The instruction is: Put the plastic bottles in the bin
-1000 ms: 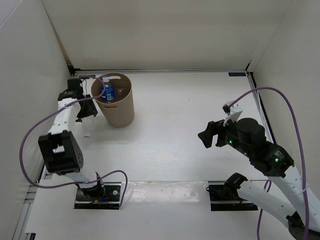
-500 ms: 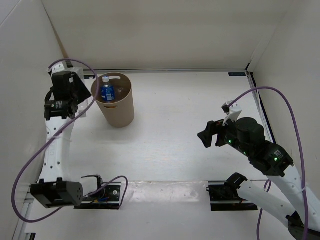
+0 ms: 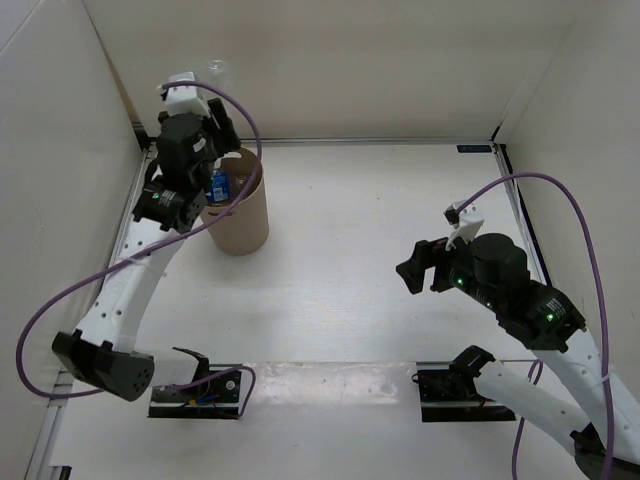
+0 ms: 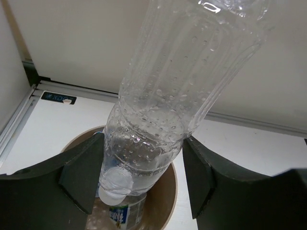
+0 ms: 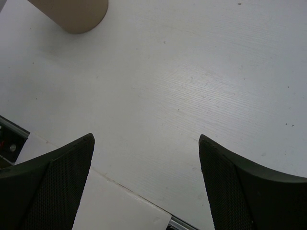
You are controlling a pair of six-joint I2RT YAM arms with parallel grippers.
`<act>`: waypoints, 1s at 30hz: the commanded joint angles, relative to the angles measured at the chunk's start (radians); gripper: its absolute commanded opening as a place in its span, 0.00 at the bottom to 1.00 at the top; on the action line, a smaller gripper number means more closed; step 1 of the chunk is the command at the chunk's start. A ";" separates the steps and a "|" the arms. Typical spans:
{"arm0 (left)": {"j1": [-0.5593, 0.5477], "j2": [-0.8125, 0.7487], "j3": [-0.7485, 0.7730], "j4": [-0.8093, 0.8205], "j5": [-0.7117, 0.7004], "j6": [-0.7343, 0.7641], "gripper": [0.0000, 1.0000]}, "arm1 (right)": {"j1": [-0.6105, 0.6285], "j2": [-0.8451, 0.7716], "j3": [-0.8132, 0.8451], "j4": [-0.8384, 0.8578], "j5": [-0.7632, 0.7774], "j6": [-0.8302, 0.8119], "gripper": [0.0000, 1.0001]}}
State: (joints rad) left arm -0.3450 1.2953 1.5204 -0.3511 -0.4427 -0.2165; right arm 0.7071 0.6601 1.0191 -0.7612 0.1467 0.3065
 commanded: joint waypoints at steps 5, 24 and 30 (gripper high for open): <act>-0.019 0.022 -0.126 0.175 -0.019 0.008 0.05 | -0.005 -0.005 0.021 -0.009 0.005 -0.004 0.90; -0.017 -0.269 -0.161 -0.058 -0.043 0.005 1.00 | -0.041 0.026 0.013 -0.004 -0.024 0.019 0.90; -0.014 -0.407 -0.261 -0.383 -0.136 -0.098 1.00 | -0.106 0.065 0.073 -0.052 -0.029 0.066 0.90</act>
State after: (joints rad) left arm -0.3618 0.8803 1.3132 -0.4965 -0.5343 -0.2607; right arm 0.6273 0.7120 1.0313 -0.7925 0.1234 0.3351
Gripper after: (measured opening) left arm 0.998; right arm 0.904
